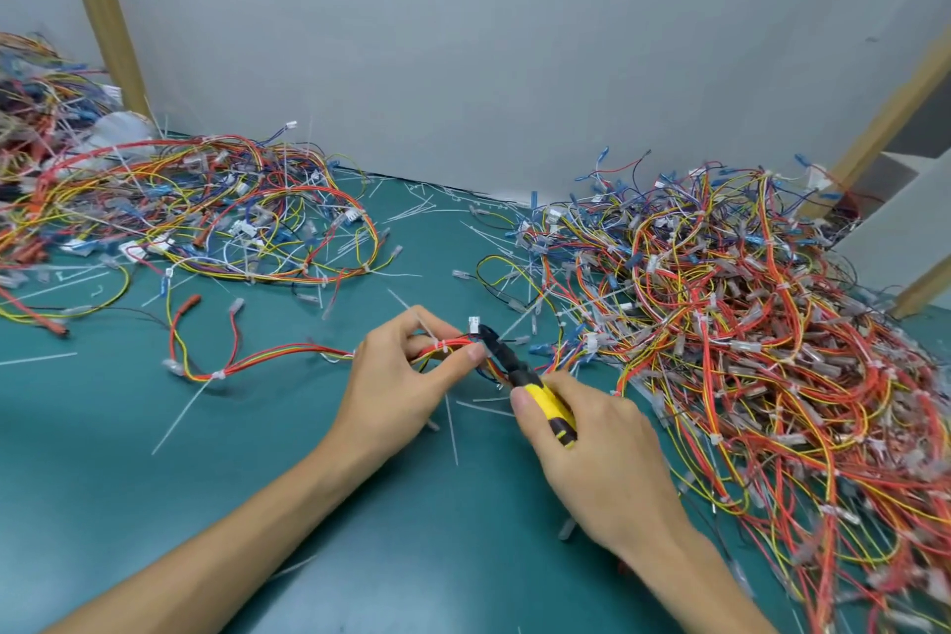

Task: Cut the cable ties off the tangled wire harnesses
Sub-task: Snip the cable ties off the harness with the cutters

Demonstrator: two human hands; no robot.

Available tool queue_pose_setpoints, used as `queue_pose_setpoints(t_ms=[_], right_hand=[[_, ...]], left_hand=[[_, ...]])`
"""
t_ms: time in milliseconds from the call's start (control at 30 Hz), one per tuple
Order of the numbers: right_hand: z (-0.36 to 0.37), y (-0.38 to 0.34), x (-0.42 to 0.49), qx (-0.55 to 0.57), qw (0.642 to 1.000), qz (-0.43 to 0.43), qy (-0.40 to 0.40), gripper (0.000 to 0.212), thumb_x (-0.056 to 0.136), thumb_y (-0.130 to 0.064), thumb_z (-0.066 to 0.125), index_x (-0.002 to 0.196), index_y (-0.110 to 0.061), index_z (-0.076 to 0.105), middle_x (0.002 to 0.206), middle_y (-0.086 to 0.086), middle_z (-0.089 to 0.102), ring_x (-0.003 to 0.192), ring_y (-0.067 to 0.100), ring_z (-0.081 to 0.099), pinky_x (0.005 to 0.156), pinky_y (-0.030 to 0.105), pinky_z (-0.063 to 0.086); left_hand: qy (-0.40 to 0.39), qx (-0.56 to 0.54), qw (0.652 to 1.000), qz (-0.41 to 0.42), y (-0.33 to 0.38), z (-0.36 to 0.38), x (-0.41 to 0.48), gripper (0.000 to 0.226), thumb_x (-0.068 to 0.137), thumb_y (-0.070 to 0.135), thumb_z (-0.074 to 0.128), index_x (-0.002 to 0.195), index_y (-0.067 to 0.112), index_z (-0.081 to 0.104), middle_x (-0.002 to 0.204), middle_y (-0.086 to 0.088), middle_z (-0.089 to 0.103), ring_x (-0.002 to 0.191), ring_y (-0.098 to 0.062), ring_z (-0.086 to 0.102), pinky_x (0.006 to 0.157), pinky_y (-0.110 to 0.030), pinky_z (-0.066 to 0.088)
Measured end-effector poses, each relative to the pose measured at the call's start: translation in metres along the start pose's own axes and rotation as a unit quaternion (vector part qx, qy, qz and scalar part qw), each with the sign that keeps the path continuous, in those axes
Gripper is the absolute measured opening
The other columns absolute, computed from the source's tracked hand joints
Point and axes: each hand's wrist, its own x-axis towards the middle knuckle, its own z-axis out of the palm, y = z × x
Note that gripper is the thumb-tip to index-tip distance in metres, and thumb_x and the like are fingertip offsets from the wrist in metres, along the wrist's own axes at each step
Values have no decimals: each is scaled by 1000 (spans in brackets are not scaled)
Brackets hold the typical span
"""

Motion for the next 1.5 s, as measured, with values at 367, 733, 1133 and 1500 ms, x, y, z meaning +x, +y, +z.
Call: queue_pose_setpoints(t_ms=[367,733,1133,1500], right_hand=[[3,25,15,4,994,-106,8,52,90,-61,45,130,-29,55,111,-18,56,108,4,44,94,19,35],[5,28,18,82,990,-110,35,27,85,-56,60,100,-34,64,85,-14,63,76,6,58,67,23,45],[-9,29,20,73,991,-98,-60,45,90,-64,39,65,-28,50,53,4,49,50,19,44,56,37,42],[-10,21,11,23,995,-86,-38,54,87,-70,32,69,-22,49,52,1,44,54,19,43,54,32,35]], left_hand=[[-16,4,1000,8,-5,-6,8,19,83,13,76,77,14,58,76,2,76,74,-11,70,76,-35,50],[-32,16,999,12,-7,-7,9,25,82,12,76,72,16,54,75,2,76,65,-5,64,68,-28,42],[-48,6,998,40,-4,-5,5,23,79,28,74,77,15,55,78,2,76,82,-16,73,87,-43,53],[-49,-9,998,30,-4,-6,6,22,83,15,76,77,9,57,77,-4,76,81,-22,74,87,-47,54]])
